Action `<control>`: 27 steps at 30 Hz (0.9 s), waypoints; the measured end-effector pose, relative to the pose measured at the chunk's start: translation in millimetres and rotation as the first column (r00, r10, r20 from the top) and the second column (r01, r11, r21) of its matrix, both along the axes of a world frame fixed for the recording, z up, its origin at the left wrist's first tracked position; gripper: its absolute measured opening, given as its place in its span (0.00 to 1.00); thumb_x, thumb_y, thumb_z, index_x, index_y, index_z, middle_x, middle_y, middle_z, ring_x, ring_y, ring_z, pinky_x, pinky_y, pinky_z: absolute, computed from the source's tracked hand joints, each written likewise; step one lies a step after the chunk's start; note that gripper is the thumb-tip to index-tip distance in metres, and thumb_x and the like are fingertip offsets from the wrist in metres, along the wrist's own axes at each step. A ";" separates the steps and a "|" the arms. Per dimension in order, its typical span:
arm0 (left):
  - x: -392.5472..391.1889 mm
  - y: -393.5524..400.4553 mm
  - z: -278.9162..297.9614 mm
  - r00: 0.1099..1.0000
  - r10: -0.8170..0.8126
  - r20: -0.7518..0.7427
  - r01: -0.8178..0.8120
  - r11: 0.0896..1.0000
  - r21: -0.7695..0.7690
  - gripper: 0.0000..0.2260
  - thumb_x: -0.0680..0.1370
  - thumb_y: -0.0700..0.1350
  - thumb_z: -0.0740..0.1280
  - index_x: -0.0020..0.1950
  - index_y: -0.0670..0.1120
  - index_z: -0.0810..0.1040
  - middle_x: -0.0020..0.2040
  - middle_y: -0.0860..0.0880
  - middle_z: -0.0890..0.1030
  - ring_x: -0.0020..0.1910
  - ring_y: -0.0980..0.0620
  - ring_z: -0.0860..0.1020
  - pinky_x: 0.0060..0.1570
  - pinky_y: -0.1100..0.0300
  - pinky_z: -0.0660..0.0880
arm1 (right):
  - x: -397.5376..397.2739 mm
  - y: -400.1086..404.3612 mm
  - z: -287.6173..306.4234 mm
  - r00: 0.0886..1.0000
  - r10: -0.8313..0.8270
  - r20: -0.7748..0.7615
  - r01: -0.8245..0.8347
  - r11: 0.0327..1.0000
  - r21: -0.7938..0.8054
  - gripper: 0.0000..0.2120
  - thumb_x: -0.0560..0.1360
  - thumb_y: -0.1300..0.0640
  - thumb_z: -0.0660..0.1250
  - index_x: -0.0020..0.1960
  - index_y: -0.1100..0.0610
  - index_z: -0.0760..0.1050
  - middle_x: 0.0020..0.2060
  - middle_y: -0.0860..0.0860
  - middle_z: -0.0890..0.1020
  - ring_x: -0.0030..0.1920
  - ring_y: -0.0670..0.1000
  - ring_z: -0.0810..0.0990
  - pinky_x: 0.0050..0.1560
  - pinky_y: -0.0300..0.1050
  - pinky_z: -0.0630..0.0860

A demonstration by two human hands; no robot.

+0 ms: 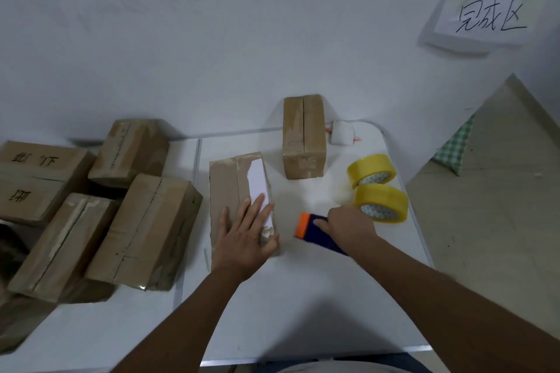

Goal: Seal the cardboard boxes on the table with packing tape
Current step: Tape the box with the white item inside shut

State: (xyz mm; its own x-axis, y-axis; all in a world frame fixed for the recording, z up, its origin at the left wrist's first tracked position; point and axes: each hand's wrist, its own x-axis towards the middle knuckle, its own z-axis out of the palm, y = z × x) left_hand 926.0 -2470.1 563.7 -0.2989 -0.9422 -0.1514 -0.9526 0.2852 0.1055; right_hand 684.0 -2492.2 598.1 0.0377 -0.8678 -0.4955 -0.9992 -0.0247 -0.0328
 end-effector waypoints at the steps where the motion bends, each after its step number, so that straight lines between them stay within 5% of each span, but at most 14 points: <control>1: 0.2 0.8 0.0 1.000 0.004 -0.013 -0.004 1.000 -0.004 0.31 0.78 0.67 0.43 0.80 0.61 0.45 0.80 0.59 0.38 0.78 0.57 0.36 0.76 0.44 0.35 | -7.8 -2.2 0.5 0.999 0.002 -0.053 -0.002 1.000 0.005 0.21 0.81 0.40 0.54 0.49 0.57 0.74 0.52 0.55 0.79 0.53 0.55 0.79 0.44 0.46 0.68; 6: 1.9 -0.9 -0.7 1.000 -0.016 0.006 0.016 1.000 -0.016 0.31 0.78 0.67 0.41 0.80 0.60 0.44 0.81 0.58 0.39 0.79 0.55 0.37 0.76 0.43 0.35 | -32.0 4.1 -1.0 0.992 -0.129 -0.001 0.129 0.991 -0.046 0.26 0.79 0.35 0.54 0.37 0.56 0.66 0.34 0.50 0.74 0.38 0.51 0.75 0.34 0.43 0.67; 11: 4.6 1.0 1.7 1.000 -0.024 -0.014 0.025 1.000 0.007 0.31 0.79 0.67 0.42 0.80 0.61 0.45 0.80 0.59 0.39 0.78 0.57 0.35 0.76 0.42 0.36 | -2.6 21.0 -21.6 0.956 -0.205 0.208 0.239 0.959 -0.154 0.20 0.81 0.42 0.56 0.57 0.60 0.68 0.48 0.55 0.80 0.48 0.56 0.80 0.44 0.48 0.73; 15: 14.4 12.0 4.9 0.999 -0.026 -0.019 0.027 0.999 0.046 0.30 0.79 0.68 0.42 0.80 0.62 0.43 0.79 0.61 0.36 0.78 0.58 0.34 0.76 0.43 0.35 | 10.8 31.1 -40.0 0.867 -0.353 0.352 0.364 0.931 0.038 0.14 0.82 0.51 0.58 0.60 0.61 0.66 0.52 0.57 0.79 0.51 0.58 0.79 0.50 0.51 0.75; 19: 30.8 27.0 7.3 0.998 -0.012 -0.067 0.018 0.996 0.089 0.29 0.79 0.68 0.38 0.79 0.64 0.40 0.78 0.63 0.34 0.77 0.60 0.32 0.73 0.46 0.30 | 31.3 43.6 -44.9 0.884 -0.209 0.417 0.337 0.904 -0.263 0.14 0.77 0.52 0.66 0.58 0.58 0.71 0.53 0.53 0.75 0.55 0.56 0.75 0.52 0.50 0.72; 20: 32.2 27.5 8.7 0.997 -0.013 -0.075 0.020 0.994 0.103 0.28 0.79 0.67 0.35 0.78 0.63 0.39 0.77 0.64 0.33 0.77 0.59 0.32 0.74 0.46 0.30 | 40.5 49.4 -43.5 0.767 -0.258 0.587 0.435 0.882 -0.181 0.11 0.77 0.55 0.66 0.57 0.59 0.73 0.50 0.53 0.76 0.53 0.56 0.76 0.50 0.51 0.73; 22: 33.0 24.8 11.2 0.995 -0.017 -0.098 0.030 0.991 0.134 0.26 0.80 0.64 0.31 0.78 0.63 0.38 0.77 0.63 0.33 0.77 0.60 0.31 0.74 0.46 0.32 | 65.1 62.4 -34.8 0.214 -0.637 0.741 0.578 0.694 0.430 0.13 0.81 0.54 0.62 0.60 0.63 0.71 0.45 0.56 0.79 0.45 0.56 0.81 0.47 0.53 0.78; 23: 33.1 23.0 12.3 0.993 -0.015 -0.119 0.033 0.988 0.149 0.25 0.80 0.62 0.31 0.78 0.63 0.38 0.78 0.62 0.34 0.76 0.60 0.31 0.74 0.46 0.32 | 78.0 69.5 -32.9 -0.082 -0.805 0.587 0.487 0.482 0.729 0.16 0.82 0.52 0.60 0.62 0.63 0.68 0.46 0.58 0.80 0.43 0.57 0.83 0.46 0.53 0.80; 24: 33.5 21.5 13.3 0.989 -0.010 -0.146 0.034 0.986 0.164 0.24 0.81 0.61 0.32 0.78 0.64 0.38 0.78 0.61 0.35 0.76 0.60 0.31 0.74 0.47 0.31 | 90.2 75.1 -30.2 -0.275 -0.872 0.405 0.358 0.298 0.885 0.17 0.83 0.51 0.58 0.64 0.62 0.65 0.49 0.62 0.80 0.44 0.59 0.84 0.45 0.53 0.81; 27: 35.6 18.6 15.8 0.968 0.030 -0.248 0.028 0.974 0.226 0.23 0.80 0.60 0.34 0.77 0.65 0.41 0.78 0.64 0.38 0.77 0.62 0.34 0.72 0.50 0.29 | 111.7 78.8 -28.2 -0.543 -0.819 0.184 0.192 0.092 0.977 0.16 0.82 0.51 0.60 0.62 0.62 0.65 0.52 0.66 0.79 0.48 0.62 0.83 0.43 0.52 0.80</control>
State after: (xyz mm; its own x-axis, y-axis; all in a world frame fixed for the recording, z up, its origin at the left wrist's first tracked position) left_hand 961.5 -2451.6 579.5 -0.3536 -0.8921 -0.2814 -0.8882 0.2258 0.4002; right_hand 795.6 -2413.4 569.9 0.2176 -0.3910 -0.8943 0.5648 0.7977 -0.2113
